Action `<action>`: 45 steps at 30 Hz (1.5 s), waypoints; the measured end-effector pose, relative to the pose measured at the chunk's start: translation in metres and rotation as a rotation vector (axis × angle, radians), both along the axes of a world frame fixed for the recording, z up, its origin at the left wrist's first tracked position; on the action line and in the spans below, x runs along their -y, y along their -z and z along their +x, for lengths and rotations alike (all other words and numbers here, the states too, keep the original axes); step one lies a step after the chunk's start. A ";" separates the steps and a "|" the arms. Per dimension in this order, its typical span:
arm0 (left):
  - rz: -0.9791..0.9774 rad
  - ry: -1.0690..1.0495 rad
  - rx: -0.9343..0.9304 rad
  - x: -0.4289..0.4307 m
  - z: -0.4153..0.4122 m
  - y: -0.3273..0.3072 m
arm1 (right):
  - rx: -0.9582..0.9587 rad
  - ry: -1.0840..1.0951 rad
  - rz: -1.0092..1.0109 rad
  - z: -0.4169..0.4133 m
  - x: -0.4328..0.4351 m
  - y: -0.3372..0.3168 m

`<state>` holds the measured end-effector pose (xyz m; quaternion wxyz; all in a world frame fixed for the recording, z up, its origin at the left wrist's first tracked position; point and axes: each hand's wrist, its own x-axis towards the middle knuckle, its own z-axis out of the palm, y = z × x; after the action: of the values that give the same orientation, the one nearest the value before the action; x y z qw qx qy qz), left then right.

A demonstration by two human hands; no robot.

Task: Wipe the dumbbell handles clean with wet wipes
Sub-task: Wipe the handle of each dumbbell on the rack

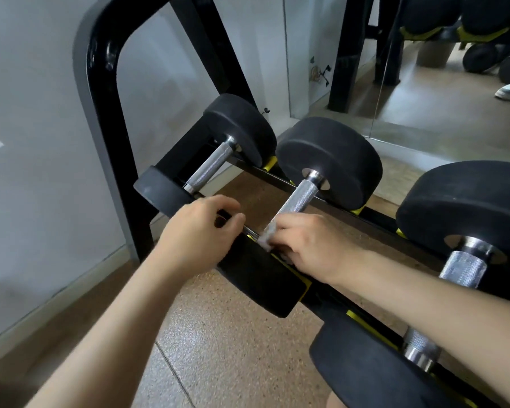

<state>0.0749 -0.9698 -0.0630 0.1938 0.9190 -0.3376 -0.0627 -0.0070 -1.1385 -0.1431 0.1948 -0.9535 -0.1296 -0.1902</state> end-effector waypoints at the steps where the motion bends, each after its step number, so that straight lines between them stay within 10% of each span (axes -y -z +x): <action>1: -0.053 -0.057 -0.013 -0.006 -0.009 0.009 | 0.016 0.000 -0.005 0.004 -0.001 0.001; 22: -0.169 -0.261 0.070 -0.001 -0.031 0.045 | -0.023 0.171 0.023 0.001 0.008 0.006; 31: -0.149 -0.264 0.104 0.002 -0.032 0.042 | -0.058 0.512 0.705 0.003 0.012 0.019; 38: -0.129 -0.269 0.130 0.005 -0.034 0.040 | 0.207 0.346 0.136 0.002 0.001 0.008; 42: -0.131 -0.253 0.104 0.002 -0.034 0.038 | 0.308 0.587 0.163 0.015 0.016 0.001; 45: -0.130 -0.253 0.102 0.001 -0.035 0.037 | 0.209 0.364 0.094 0.014 -0.002 0.003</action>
<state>0.0400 -0.9711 -0.0999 0.2420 0.9417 -0.2319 0.0313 0.0073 -1.1365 -0.1460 0.1869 -0.9262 0.0341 -0.3256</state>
